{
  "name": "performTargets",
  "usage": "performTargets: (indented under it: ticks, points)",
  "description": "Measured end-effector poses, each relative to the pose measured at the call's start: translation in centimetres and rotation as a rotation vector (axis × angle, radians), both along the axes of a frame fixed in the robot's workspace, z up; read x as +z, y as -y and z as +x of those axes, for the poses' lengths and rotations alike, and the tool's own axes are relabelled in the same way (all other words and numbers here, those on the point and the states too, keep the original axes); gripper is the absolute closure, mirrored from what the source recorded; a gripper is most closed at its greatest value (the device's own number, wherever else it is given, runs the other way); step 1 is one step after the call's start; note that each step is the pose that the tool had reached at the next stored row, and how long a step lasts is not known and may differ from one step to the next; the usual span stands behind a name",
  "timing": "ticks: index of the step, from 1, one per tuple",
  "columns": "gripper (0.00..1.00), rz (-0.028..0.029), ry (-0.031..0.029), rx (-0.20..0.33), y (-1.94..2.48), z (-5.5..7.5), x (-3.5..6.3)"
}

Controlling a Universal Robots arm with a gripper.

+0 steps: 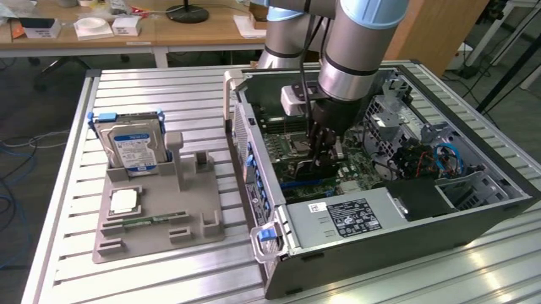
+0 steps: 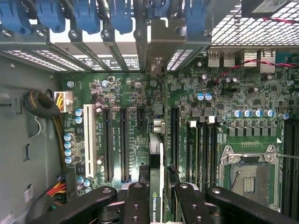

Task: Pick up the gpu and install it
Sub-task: 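Insert the gpu into the slot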

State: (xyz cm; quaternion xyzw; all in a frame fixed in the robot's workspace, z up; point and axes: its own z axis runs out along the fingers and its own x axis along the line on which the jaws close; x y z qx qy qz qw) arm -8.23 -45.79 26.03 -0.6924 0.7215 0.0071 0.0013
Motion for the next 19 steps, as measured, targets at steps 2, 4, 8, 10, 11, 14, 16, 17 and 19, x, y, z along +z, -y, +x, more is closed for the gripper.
performTargets:
  ticks: [2,4,8,10,11,14,16,17,19]
  points:
    - [0.74,0.0001,0.0001,0.001,0.0,-0.05,-0.01]
    - [0.74,-0.0001,0.0001,0.001,0.01,-0.15,-0.03]
    - [0.74,-0.0001,-0.0001,0.001,0.03,-0.21,-0.13]
    - [0.74,0.0,0.0,0.001,0.03,-0.22,-0.23]
    - [0.74,-0.0001,0.0,0.001,0.04,-0.22,-0.27]
    - [0.74,-0.0001,0.0,0.001,0.04,-0.23,-0.41]
    - [0.74,-0.0002,-0.0001,0.001,0.05,-0.23,-0.51]
    - [0.74,-0.0004,-0.0001,0.001,0.05,-0.23,-0.56]
    - [0.74,0.0,0.0001,0.001,0.06,-0.24,-0.66]
